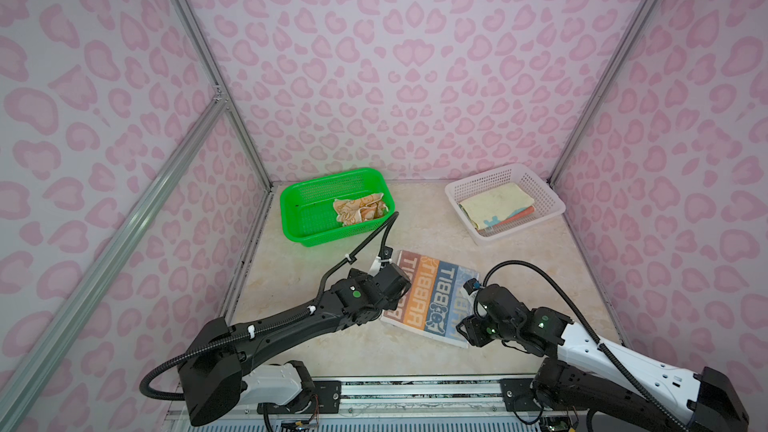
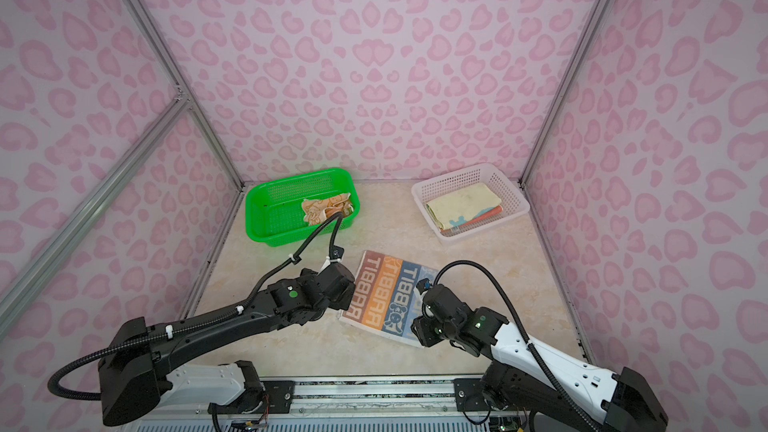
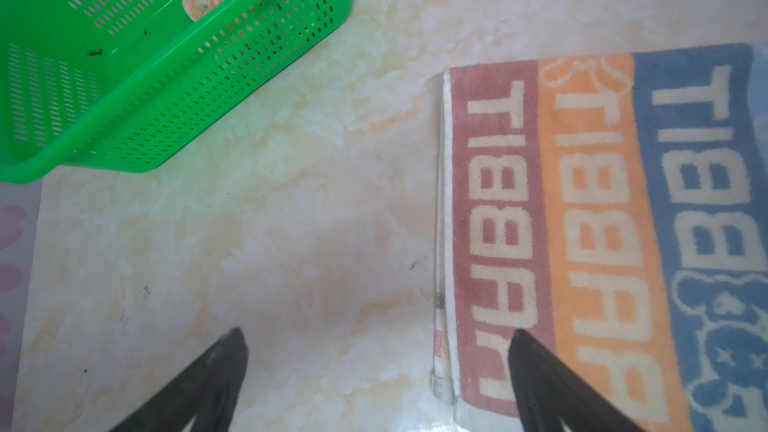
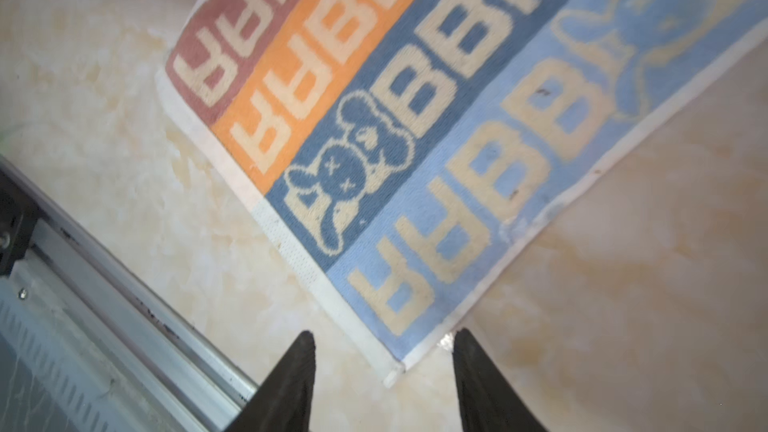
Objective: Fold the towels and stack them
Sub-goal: 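Open both grippers and release the flattened towel, then move both grippers to the towel's far corners and grasp them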
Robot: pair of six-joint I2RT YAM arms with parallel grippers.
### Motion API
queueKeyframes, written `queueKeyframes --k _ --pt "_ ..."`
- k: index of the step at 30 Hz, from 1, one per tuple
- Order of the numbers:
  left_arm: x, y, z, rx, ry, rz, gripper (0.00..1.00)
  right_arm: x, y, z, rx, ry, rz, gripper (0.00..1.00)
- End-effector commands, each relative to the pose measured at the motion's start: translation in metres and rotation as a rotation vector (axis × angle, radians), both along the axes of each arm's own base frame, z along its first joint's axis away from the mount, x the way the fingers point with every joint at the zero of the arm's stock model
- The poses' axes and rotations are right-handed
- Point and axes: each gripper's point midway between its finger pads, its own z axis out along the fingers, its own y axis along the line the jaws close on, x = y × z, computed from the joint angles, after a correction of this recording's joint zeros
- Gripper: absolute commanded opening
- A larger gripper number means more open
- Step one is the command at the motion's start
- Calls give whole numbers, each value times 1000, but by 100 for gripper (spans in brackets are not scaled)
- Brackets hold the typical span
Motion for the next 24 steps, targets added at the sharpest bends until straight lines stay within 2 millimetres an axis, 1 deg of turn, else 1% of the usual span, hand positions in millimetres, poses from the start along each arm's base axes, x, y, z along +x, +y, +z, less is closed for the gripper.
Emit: queueKeyframes --k 1,4,9,12,14,17,20,24 --pt "12 -11 9 -101 29 -38 98 26 -7 8 0 -59 -96 57" --pt "29 -14 9 -143 53 -53 98 48 -12 14 -8 -92 -150 61" --pt "65 -22 4 -182 95 -54 99 85 -28 12 -11 -86 -256 62" --pt "85 -37 -4 -181 118 -79 99 105 -40 8 -16 -85 -314 62" --pt "98 -48 -13 -173 137 -96 98 119 -48 5 -19 -83 -360 62" --pt "118 -58 -30 -143 147 -101 97 135 -56 -6 -17 -80 -396 62" --pt "137 -61 -42 -120 143 -86 97 145 -58 -19 -14 -49 -400 59" --pt "151 -70 -55 -134 156 -93 95 158 -56 -36 -18 -19 -409 56"
